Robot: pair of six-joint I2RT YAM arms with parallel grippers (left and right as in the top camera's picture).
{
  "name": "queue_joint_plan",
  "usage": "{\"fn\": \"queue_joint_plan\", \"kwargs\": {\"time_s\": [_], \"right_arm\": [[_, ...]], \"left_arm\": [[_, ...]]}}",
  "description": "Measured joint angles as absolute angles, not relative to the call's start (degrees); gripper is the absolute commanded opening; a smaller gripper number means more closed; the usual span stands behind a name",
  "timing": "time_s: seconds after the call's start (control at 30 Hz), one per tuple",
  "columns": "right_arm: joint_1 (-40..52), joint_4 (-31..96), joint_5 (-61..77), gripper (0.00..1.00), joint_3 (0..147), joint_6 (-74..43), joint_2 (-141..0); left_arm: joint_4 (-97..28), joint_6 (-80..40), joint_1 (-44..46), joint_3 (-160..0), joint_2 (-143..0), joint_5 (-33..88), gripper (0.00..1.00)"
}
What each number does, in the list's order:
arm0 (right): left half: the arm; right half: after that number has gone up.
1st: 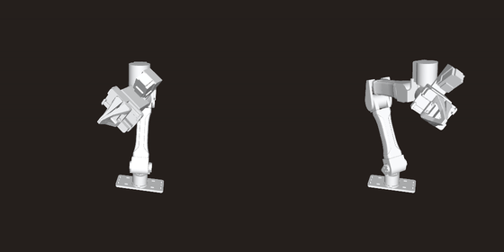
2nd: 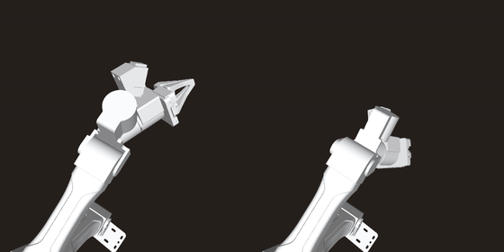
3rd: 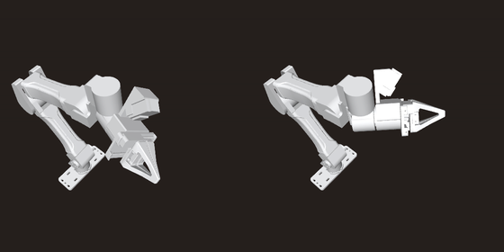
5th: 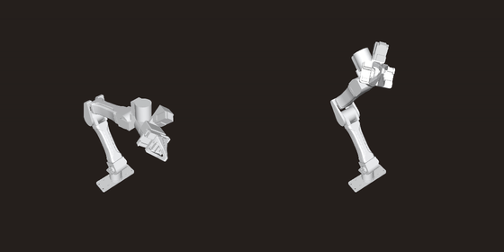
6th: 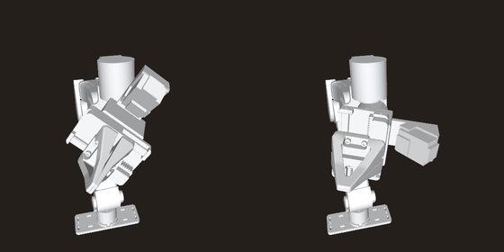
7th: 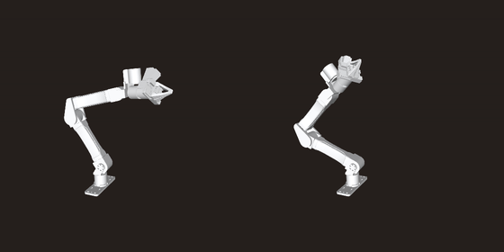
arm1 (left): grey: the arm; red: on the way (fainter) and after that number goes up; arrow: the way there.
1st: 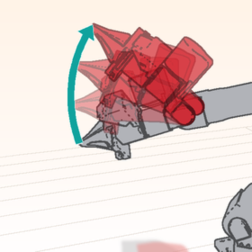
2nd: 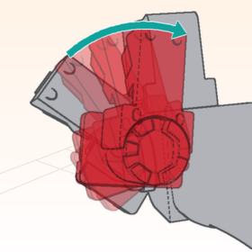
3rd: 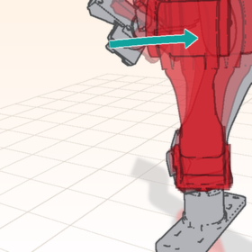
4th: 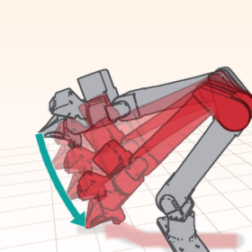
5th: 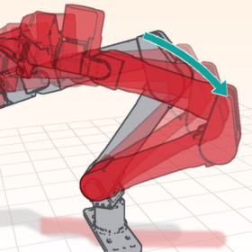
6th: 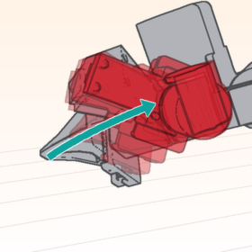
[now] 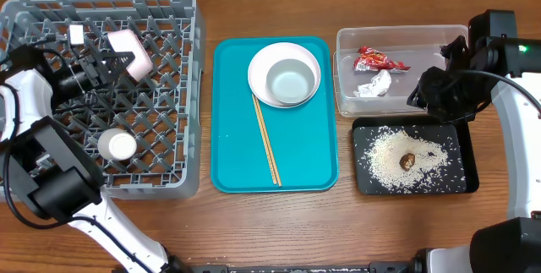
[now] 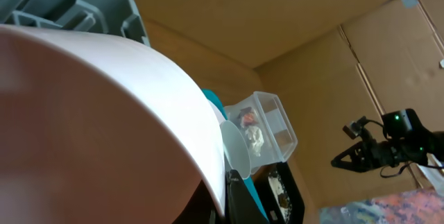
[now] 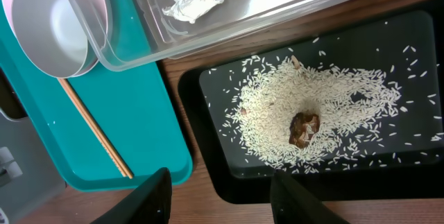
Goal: Sort waste into correct bins and load items into the dishwasher
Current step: 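Place the pink bowl upside down in the dish rack with the left gripper, then reach the left gripper to the large white bowl and grasp its rim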
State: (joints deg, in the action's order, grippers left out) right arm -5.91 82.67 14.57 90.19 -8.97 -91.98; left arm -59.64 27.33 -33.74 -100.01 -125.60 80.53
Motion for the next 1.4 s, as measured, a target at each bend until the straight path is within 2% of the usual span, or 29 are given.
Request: {"fn": "queue_joint_plan", "kwargs": {"time_s": [0.03,0.13,0.17,0.23,0.33,0.43,0.6,0.73,0.8,0.87,1.03,1.17,1.4], "right_arm": [[-5.9,82.7,14.6,0.48,90.2,-9.0,-92.0],[-5.9,82.7,14.6,0.48,90.2,-8.9,-92.0],[-5.9,82.7,14.6,0.48,90.2,-9.0,-92.0],[-5.9,82.8,14.6,0.48,90.2,-9.0,-92.0],[-5.9,83.0,14.6,0.48,90.2,-8.9,-92.0],[-5.9,83.4,14.6,0.48,90.2,-8.9,-92.0],[-5.9,83.6,14.6,0.48,90.2,-8.9,-92.0],[-5.9,84.7,13.9,0.48,90.2,-8.9,-92.0],[-5.9,85.5,12.2,0.57,90.2,-9.0,-92.0],[-5.9,86.2,9.0,0.61,90.2,-9.9,-92.0],[-5.9,86.6,3.7,0.63,90.2,-12.0,-92.0],[-5.9,86.7,2.3,0.67,90.2,-12.6,-92.0],[-5.9,86.8,1.5,0.68,90.2,-13.1,-92.0]], "left_arm": [[-60.5,27.5,-34.3,-100.0,-125.6,79.8,0.07],[-64.1,27.4,-36.5,-100.2,-125.6,74.6,0.27],[-65.2,27.4,-37.4,-100.2,-125.7,72.3,0.59],[-66.9,27.0,-39.7,-100.1,-126.1,67.2,0.79],[-67.9,25.5,-42.2,-100.1,-126.1,65.1,0.87],[-69.4,25.1,-43.5,-100.1,-126.1,64.3,1.0],[-70.3,25.5,-43.0,-100.1,-123.5,63.8,1.0],[-70.3,25.5,-40.5,-100.1,-115.1,62.8,1.0],[-70.3,25.5,-38.0,-100.1,-110.0,61.5,1.0],[-69.6,25.2,-33.6,-100.1,-104.5,58.7,1.0],[-67.2,21.2,-18.9,-100.1,-98.4,48.1,1.0],[-65.0,18.0,-7.3,-100.1,-99.3,41.5,1.0],[-59.1,14.2,11.8,-100.1,-103.8,30.5,1.0]]}}
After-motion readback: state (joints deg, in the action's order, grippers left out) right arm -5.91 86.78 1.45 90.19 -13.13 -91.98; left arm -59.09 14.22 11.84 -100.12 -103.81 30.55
